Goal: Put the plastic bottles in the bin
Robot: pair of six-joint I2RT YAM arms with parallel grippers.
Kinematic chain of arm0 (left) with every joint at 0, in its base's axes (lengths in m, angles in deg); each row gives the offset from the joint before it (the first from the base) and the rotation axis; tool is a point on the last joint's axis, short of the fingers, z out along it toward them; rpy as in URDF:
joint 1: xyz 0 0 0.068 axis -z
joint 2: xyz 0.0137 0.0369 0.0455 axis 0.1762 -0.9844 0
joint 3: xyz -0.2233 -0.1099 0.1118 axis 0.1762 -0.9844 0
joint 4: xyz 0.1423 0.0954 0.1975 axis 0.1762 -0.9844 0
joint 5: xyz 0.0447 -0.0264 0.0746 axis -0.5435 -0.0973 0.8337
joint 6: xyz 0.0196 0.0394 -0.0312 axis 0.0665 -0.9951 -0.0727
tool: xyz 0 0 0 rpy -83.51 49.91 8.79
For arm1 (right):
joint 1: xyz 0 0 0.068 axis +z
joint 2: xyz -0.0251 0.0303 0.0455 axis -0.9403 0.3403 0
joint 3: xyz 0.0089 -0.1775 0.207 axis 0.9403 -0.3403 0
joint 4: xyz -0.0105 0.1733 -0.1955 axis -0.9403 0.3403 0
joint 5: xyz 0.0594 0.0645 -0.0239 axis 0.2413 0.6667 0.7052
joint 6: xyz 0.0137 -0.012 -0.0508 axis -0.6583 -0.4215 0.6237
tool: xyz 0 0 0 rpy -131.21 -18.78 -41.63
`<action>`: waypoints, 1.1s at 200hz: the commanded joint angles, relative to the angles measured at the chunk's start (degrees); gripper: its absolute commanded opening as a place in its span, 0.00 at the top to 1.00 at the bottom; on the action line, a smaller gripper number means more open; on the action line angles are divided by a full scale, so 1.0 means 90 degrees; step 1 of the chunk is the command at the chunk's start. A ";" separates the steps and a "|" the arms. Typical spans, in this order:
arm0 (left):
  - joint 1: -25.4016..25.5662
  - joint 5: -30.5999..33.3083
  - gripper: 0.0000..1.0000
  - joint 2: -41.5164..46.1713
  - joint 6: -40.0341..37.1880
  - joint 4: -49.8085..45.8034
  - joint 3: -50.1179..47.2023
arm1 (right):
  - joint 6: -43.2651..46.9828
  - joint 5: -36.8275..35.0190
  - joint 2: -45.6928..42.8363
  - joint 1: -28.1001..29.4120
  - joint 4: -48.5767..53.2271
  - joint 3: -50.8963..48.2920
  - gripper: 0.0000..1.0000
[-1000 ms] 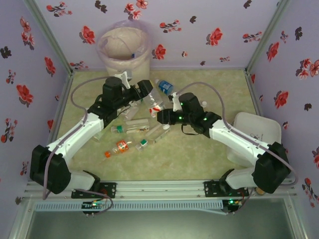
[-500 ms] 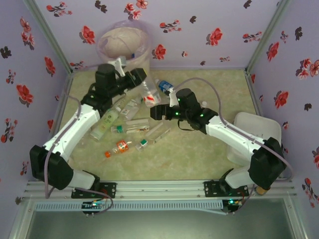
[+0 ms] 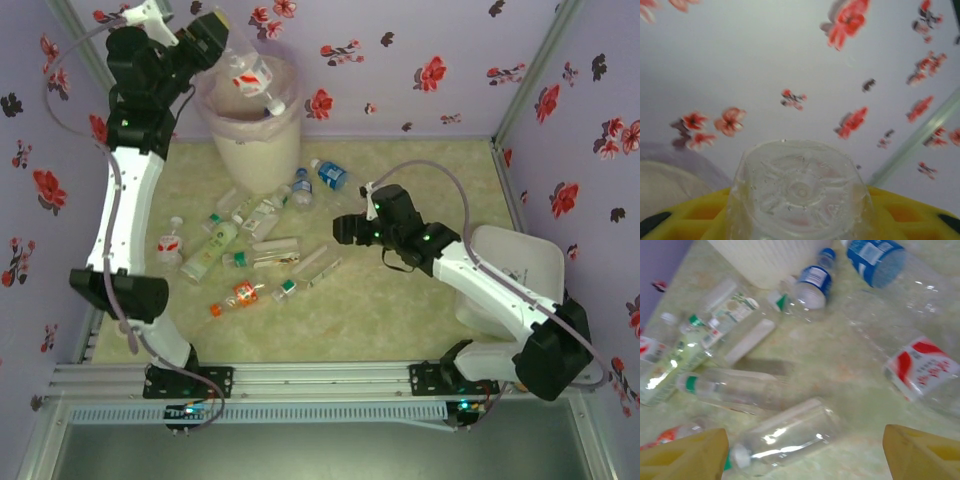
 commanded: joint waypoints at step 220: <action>0.0192 0.0953 0.12 -0.2795 -0.3128 -0.2397 0.1912 | 0.3934 -0.0057 0.3283 -0.1485 0.1435 0.1914 0.08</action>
